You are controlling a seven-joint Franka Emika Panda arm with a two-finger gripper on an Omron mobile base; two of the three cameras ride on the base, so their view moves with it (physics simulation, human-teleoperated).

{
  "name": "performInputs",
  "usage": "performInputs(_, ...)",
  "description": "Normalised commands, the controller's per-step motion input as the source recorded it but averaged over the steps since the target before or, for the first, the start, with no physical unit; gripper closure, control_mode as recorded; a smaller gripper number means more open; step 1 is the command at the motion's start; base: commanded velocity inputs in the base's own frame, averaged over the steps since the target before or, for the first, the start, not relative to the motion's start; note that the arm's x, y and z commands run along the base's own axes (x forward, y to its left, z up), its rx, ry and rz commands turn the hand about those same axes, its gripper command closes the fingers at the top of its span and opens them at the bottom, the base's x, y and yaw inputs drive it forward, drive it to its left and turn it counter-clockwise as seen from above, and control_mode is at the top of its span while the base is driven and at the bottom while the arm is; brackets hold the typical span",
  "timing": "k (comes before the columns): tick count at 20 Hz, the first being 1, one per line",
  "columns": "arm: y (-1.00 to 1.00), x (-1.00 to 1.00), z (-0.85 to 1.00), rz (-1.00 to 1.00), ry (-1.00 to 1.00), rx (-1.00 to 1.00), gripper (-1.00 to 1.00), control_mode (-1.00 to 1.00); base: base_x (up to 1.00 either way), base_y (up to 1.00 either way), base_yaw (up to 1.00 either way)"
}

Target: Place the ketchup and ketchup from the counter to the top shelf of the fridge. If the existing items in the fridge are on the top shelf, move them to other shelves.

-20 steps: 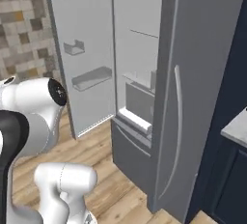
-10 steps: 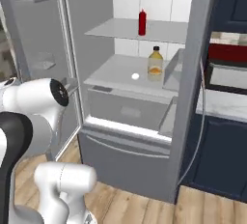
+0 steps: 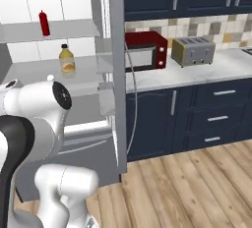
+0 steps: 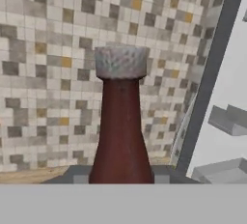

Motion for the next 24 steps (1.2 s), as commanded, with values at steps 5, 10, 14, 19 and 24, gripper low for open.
performInputs(5,0.0,0.0,0.0,0.0,0.0,0.0,1.0,1.0,0.21,0.73,-0.29)
performInputs(10,0.0,0.0,0.0,0.0,0.0,0.0,1.0,1.0,0.04,0.61,-0.01)
performInputs(14,0.0,0.0,0.0,0.0,0.0,0.0,1.0,1.0,0.24,0.21,0.0)
performInputs(19,0.0,0.0,0.0,0.0,0.0,0.0,1.0,1.0,0.55,0.09,0.0)
performInputs(24,0.0,0.0,0.0,0.0,0.0,0.0,1.0,1.0,0.44,0.3,0.0)
